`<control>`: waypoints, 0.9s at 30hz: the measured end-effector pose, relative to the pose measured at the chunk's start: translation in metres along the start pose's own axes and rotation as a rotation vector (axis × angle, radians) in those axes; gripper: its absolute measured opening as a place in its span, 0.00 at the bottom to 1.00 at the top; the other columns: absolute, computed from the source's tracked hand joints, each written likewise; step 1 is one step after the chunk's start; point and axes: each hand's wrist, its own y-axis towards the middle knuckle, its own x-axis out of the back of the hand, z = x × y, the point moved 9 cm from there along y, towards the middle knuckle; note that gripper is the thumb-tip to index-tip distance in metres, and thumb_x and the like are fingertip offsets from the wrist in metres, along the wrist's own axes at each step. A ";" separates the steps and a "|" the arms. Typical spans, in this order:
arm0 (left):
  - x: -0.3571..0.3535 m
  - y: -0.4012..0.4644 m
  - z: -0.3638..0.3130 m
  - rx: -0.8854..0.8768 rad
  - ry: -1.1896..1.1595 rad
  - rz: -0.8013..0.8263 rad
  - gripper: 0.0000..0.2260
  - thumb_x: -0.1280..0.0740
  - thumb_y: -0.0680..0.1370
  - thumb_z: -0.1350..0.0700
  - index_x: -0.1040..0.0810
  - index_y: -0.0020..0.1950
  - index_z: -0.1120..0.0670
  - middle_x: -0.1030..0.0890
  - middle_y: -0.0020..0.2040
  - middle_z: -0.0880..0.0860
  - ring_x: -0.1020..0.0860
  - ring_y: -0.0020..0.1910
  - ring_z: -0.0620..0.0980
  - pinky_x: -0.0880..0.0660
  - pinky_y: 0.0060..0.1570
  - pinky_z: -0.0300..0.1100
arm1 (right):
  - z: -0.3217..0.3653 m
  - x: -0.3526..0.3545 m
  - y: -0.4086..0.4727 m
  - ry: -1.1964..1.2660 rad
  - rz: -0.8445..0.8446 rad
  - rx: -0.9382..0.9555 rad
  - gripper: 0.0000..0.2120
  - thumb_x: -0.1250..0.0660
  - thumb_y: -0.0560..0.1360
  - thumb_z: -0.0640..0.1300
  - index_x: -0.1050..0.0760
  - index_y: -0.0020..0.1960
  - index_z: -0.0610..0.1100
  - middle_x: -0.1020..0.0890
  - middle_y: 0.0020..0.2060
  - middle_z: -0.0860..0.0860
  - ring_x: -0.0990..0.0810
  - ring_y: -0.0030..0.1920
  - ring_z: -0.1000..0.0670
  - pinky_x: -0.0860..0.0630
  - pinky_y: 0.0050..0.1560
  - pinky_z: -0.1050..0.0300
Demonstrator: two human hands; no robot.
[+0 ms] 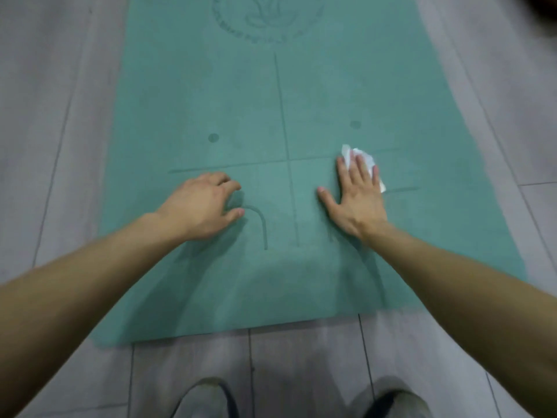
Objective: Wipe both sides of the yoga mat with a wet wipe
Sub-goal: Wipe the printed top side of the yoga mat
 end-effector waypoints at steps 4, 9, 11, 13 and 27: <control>-0.013 0.015 0.006 0.026 0.020 0.040 0.44 0.34 0.73 0.26 0.40 0.83 0.45 0.39 0.83 0.53 0.38 0.81 0.56 0.37 0.78 0.54 | 0.132 -0.030 -0.066 0.002 0.170 0.696 0.37 0.50 0.85 0.67 0.57 0.86 0.52 0.52 0.86 0.51 0.60 0.85 0.51 0.58 0.84 0.40; -0.025 0.027 -0.005 0.104 -0.016 0.045 0.61 0.31 0.58 0.20 0.45 0.84 0.46 0.43 0.83 0.57 0.42 0.81 0.58 0.36 0.77 0.57 | 0.033 0.001 0.049 -0.042 0.031 0.346 0.32 0.57 0.86 0.64 0.55 0.86 0.54 0.52 0.86 0.54 0.58 0.85 0.52 0.56 0.84 0.40; -0.028 0.026 -0.011 0.134 -0.005 0.037 0.64 0.31 0.55 0.19 0.47 0.84 0.46 0.46 0.84 0.57 0.44 0.81 0.59 0.37 0.78 0.57 | -0.005 0.010 0.078 0.007 0.019 0.099 0.36 0.59 0.84 0.67 0.53 0.86 0.51 0.52 0.86 0.51 0.58 0.85 0.52 0.59 0.84 0.42; -0.032 0.024 -0.013 0.144 0.009 0.042 0.66 0.32 0.55 0.17 0.50 0.85 0.46 0.48 0.85 0.57 0.45 0.82 0.59 0.39 0.79 0.56 | 0.032 0.004 0.062 0.044 -0.003 0.127 0.38 0.57 0.84 0.69 0.52 0.86 0.49 0.52 0.86 0.50 0.59 0.85 0.50 0.59 0.84 0.42; -0.033 0.024 -0.017 0.135 0.076 0.044 0.65 0.33 0.60 0.18 0.56 0.86 0.48 0.53 0.85 0.58 0.50 0.84 0.60 0.44 0.82 0.54 | 0.076 0.002 0.028 0.158 0.101 0.302 0.38 0.50 0.84 0.67 0.53 0.86 0.49 0.53 0.86 0.50 0.59 0.85 0.47 0.60 0.84 0.42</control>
